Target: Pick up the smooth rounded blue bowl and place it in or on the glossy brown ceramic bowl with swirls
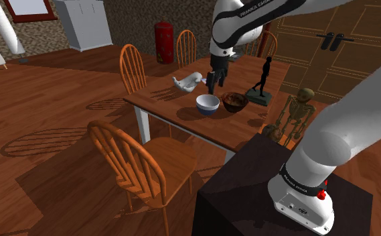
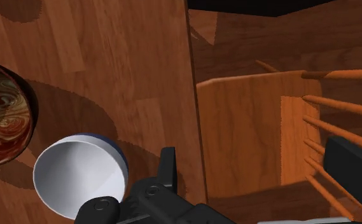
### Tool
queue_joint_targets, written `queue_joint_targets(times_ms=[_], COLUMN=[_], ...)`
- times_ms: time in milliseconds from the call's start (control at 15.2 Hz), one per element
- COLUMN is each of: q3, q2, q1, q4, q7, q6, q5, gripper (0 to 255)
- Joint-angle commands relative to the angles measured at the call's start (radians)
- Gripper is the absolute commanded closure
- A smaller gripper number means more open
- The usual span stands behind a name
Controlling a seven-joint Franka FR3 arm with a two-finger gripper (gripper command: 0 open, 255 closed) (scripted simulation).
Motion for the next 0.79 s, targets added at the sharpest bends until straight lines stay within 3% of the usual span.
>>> queue_joint_targets(times_ms=[0, 726], q3=[-0.009, -0.049], q2=[0.075, 0.486], q1=[-0.008, -0.047], q4=[0.021, 0.218], q7=[-0.011, -0.062], q6=[0.056, 0.28], q5=[-0.01, -0.038], gripper=[0, 0])
